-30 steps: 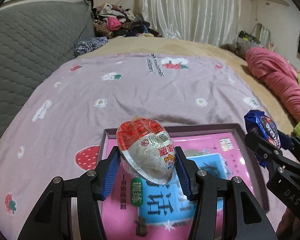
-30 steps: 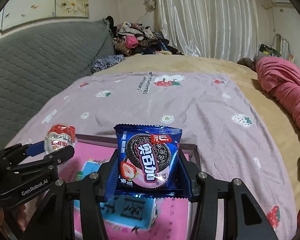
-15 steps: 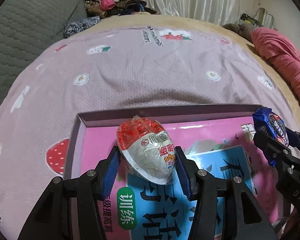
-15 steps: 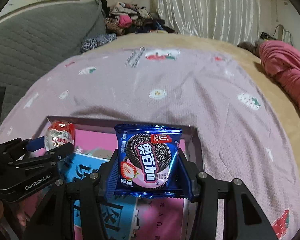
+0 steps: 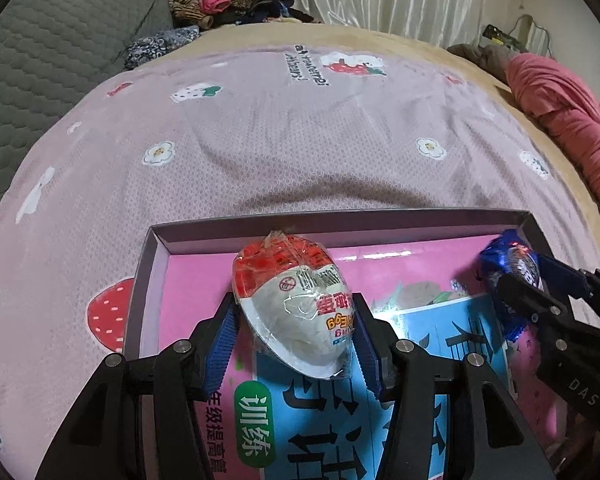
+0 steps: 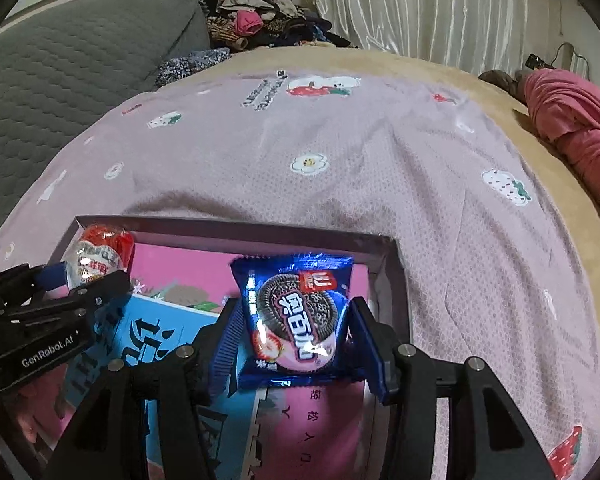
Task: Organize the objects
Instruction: 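Open left tool dropping egg into tray while right tool releases packet into tray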
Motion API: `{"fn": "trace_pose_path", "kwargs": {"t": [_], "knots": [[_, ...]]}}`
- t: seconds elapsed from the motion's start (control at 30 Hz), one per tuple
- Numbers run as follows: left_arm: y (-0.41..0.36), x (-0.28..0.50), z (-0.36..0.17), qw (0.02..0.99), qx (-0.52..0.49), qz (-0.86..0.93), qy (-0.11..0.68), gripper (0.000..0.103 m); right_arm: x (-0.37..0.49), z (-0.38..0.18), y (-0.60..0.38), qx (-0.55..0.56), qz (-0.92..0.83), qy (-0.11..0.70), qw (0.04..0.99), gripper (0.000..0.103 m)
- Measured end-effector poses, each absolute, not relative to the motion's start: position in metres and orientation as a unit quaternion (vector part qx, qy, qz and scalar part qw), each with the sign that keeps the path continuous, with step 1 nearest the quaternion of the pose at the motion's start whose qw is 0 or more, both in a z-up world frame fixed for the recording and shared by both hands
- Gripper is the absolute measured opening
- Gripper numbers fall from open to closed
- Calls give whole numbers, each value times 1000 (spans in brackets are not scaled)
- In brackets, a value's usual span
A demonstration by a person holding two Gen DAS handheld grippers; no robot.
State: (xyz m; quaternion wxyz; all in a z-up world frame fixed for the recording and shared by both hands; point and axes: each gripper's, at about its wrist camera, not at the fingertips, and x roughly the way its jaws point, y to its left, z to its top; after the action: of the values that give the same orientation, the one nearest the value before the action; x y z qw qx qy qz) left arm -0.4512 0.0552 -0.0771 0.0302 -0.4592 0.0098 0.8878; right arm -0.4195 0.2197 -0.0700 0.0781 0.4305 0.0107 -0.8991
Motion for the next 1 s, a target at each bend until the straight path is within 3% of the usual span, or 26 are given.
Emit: {"fn": "trace_pose_path", "kwargs": {"t": [0.1,0.17,0.33,0.67,0.87,1.0], "knots": [[54,-450,-74,29,-461,887,6,65,-416,-64,222,423,-903,10,76,55],[54,-448,-72,29,-461,887,13,69,-413,-61,223,417,-906,11,75,62],[49,-444,-62,24,-455,890,14,75,-408,-52,224,409,-910,11,73,64],[38,-406,-19,17,-426,904,24,86,-374,-11,222,364,-928,-6,81,91],[27,-375,5,16,-411,912,13,100,-336,24,218,321,-943,-12,88,96],[20,-349,23,14,-402,915,7,102,-305,43,212,301,-949,6,88,97]]}}
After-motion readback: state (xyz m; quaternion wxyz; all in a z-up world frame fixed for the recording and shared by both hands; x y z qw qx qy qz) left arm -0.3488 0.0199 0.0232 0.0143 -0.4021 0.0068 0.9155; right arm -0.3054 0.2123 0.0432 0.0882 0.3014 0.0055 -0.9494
